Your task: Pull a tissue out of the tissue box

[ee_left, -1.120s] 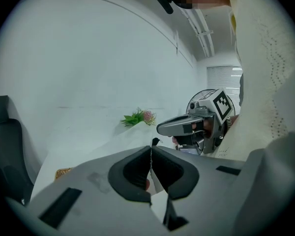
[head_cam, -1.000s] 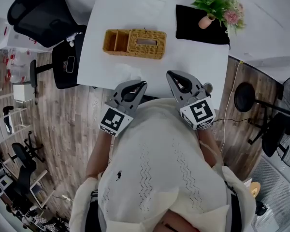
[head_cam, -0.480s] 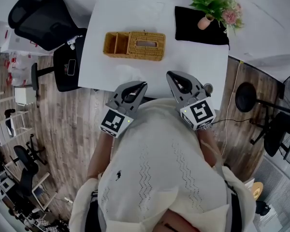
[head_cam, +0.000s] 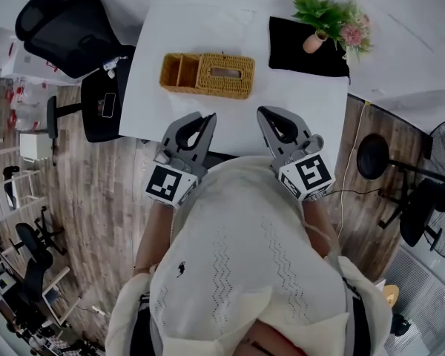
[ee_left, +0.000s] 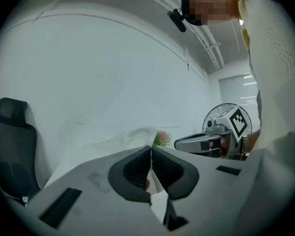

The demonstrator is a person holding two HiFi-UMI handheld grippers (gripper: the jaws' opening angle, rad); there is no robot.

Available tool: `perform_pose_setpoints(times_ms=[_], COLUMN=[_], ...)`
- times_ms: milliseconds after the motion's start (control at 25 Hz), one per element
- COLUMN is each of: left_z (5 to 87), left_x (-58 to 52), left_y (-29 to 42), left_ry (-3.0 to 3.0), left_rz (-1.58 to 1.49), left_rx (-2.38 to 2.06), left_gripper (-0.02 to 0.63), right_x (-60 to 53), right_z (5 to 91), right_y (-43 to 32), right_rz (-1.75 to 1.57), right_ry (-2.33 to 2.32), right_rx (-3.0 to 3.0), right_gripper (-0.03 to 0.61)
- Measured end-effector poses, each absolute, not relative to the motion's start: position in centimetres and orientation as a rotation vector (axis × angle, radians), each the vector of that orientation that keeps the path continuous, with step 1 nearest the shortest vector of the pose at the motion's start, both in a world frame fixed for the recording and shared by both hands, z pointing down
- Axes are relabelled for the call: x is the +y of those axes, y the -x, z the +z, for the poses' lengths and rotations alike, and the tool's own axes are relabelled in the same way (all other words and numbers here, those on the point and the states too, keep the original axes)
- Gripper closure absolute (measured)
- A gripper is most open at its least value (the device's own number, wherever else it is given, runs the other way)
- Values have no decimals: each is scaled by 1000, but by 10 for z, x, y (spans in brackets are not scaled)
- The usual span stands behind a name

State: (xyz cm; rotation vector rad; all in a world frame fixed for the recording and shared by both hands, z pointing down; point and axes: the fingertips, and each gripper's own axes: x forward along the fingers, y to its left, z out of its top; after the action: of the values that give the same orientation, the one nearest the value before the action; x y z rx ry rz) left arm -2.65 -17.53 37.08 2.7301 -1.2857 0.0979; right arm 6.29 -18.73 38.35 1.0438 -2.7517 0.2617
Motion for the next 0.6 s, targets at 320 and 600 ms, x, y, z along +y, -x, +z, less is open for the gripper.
perform_pose_setpoints(times_ms=[320, 600], left_z=[318, 294], left_x=[-197, -198], left_y=[56, 67], left_ry=[-2711, -2726], left_rz=[-70, -128], left_rx=[-1515, -1561], left_gripper=[601, 601], right_x=[-203, -216], right_z=[334, 308], right_y=[-63, -74], right_rz=[194, 151], right_ry=[-1104, -1175], right_rx=[-2831, -2844], right_gripper=[577, 578])
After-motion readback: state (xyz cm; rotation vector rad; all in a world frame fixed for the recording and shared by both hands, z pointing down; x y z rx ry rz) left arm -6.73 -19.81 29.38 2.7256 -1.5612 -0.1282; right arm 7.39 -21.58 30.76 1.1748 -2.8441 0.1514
